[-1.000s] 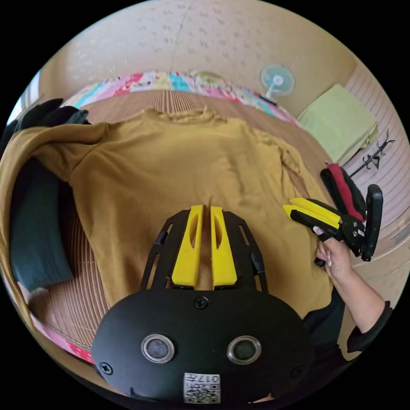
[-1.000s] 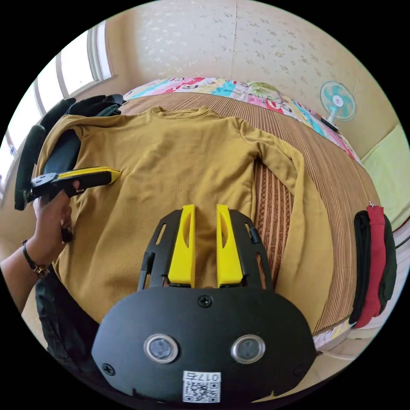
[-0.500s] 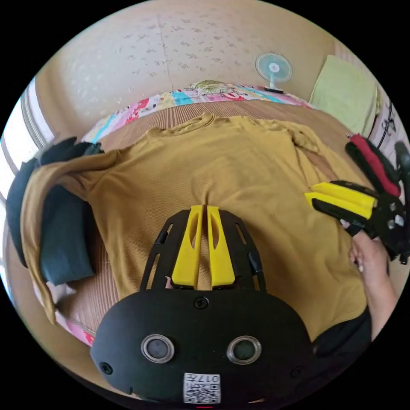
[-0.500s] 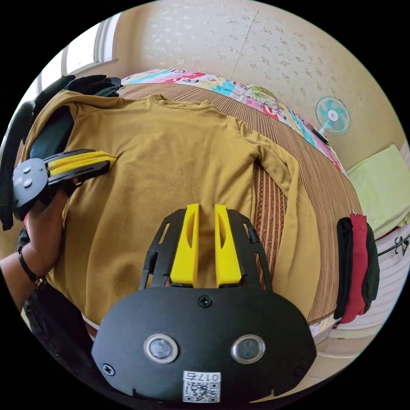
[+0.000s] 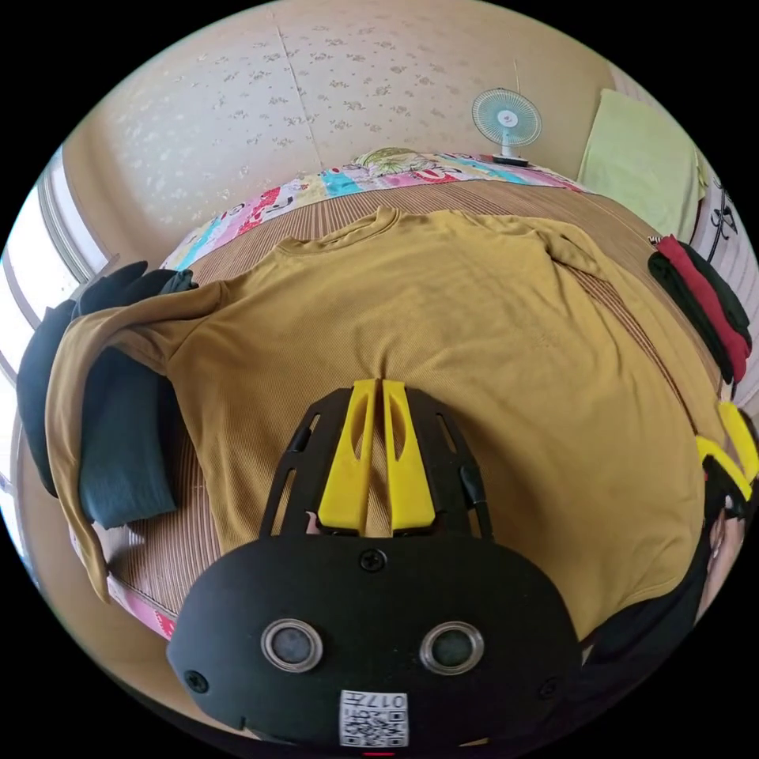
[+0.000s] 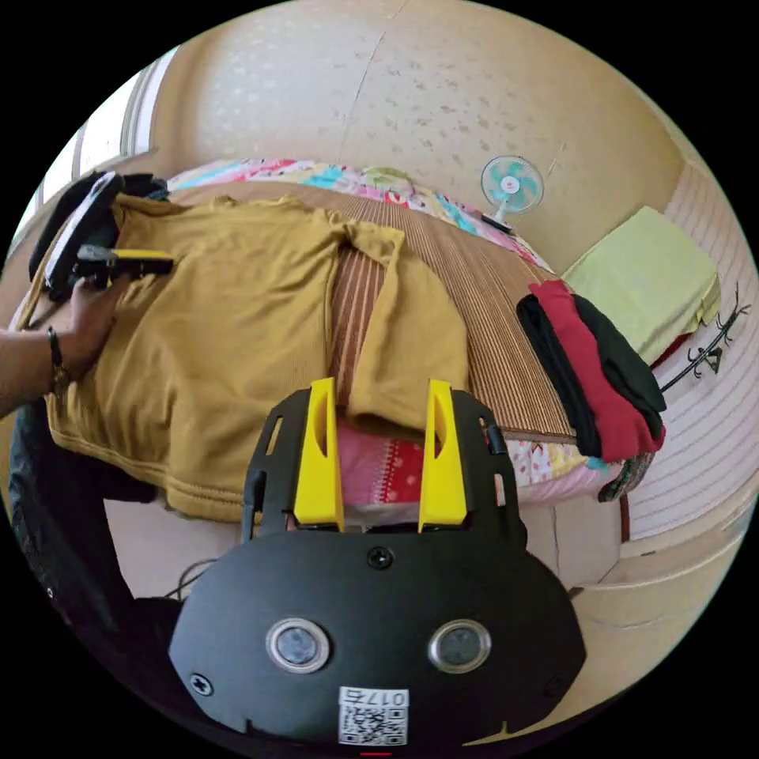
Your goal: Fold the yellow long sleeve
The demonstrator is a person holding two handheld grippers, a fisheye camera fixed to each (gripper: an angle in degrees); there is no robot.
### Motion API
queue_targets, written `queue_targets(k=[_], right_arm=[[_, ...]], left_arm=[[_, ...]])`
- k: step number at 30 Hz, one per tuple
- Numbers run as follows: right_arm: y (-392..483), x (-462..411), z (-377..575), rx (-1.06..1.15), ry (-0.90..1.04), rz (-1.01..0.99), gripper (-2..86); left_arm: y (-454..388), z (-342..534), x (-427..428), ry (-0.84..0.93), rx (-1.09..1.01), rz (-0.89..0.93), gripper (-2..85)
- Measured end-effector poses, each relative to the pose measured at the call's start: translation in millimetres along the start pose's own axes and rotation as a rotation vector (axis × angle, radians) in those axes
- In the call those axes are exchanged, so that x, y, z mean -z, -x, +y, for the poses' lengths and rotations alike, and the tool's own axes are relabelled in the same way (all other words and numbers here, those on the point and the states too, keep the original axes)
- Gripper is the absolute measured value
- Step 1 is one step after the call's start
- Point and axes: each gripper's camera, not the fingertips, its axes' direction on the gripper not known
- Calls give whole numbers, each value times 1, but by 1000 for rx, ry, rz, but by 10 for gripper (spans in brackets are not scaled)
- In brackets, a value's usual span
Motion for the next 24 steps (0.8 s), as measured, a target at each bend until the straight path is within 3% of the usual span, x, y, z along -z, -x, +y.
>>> queue_targets(k=[5, 9, 12, 16, 19, 21, 24], right_arm=[[-61, 47, -3, -160, -161, -20, 36], [-140, 89, -43, -420, -470, -324, 34], [-153, 96, -117, -458, -484, -541, 35], [-77, 127, -228, -180, -540, -866, 40], [-9, 124, -292, 130, -380, -1214, 46], [12, 110, -305, 214, -309, -1332, 55], [16, 73, -290, 136, -281, -1222, 79]], left_arm=[[10, 11, -2, -3, 1, 3, -5], [15, 20, -4, -5, -8, -20, -5], [28, 26, -5, -5, 6, 9, -5], [40, 33, -6, -5, 12, 23, -6], [48, 38, -6, -6, 12, 23, -6], [54, 41, -6, -8, 18, 36, -6], [66, 46, -7, -13, 29, 59, -6]])
